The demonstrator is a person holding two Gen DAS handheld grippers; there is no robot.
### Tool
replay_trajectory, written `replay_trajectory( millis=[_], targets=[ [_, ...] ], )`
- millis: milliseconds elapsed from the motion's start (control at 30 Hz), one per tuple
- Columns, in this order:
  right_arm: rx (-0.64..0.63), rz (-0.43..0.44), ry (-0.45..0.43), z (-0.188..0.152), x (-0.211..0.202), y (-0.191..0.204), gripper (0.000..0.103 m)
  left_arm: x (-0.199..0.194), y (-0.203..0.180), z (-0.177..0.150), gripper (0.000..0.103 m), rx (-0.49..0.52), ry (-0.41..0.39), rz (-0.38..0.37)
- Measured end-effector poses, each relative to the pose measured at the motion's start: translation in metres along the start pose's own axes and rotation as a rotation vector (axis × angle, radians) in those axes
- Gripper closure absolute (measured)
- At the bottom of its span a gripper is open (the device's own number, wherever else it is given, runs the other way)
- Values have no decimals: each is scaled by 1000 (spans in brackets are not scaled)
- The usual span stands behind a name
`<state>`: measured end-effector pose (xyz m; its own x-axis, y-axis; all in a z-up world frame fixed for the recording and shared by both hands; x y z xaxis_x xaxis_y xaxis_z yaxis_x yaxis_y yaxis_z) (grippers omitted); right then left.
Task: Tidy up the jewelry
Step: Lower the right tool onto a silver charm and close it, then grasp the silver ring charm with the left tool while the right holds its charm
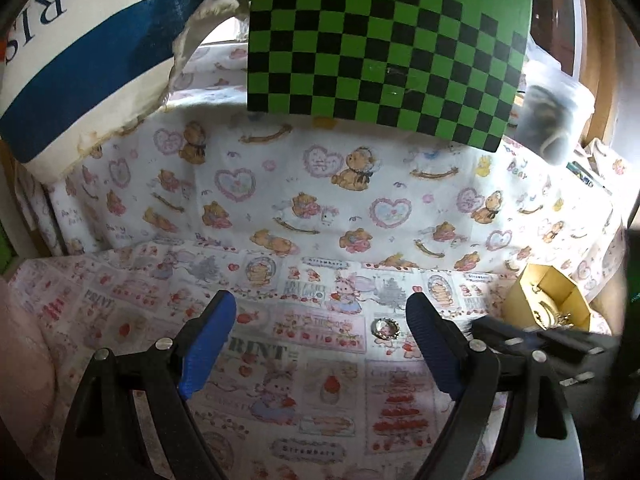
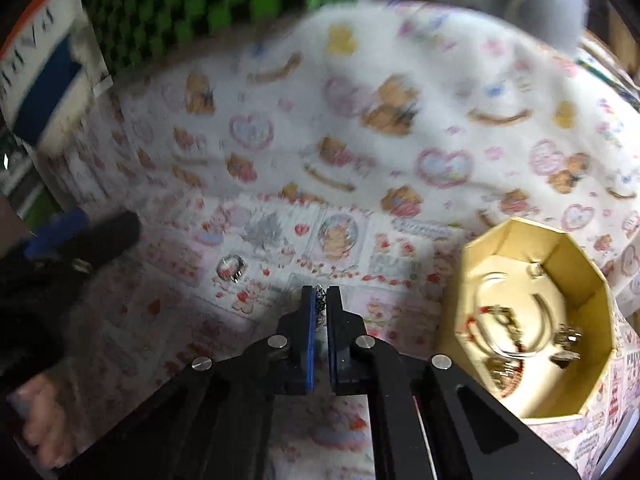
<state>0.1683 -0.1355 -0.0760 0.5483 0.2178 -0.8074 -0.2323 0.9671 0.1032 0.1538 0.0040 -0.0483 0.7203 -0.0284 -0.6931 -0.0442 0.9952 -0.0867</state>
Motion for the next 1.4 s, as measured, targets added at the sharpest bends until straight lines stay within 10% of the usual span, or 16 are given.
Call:
replay_trajectory(
  millis=[333, 500, 900, 1067, 1400],
  targets=[
    [55, 102, -204, 4, -79, -30, 97, 6, 3, 0, 18, -8, 21, -27],
    [55, 44, -244, 5, -86, -43, 97, 10, -2, -1, 35, -36, 100, -156],
    [28, -50, -321, 1, -115, -53, 97, 53, -51, -10, 57, 161, 268, -117],
    [30, -64, -347, 1, -125, -59, 97, 64, -57, -14, 77, 187, 274, -94],
    [42, -73, -386, 3, -144, -63, 97, 65, -59, -16, 83, 178, 254, -64]
  ],
)
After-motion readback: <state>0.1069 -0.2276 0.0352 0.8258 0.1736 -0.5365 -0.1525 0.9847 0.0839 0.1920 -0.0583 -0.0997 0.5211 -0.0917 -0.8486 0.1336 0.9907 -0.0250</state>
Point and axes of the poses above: each gripper's, at about its wrist camera, not at the fingertips, and x roughly the way its jaws point, y to its left, z to its top, the point moved 5 cm from there along x, roughly the way its jaws point, and after that the axes turned 5 degrees about y, right-handed, at the moved point
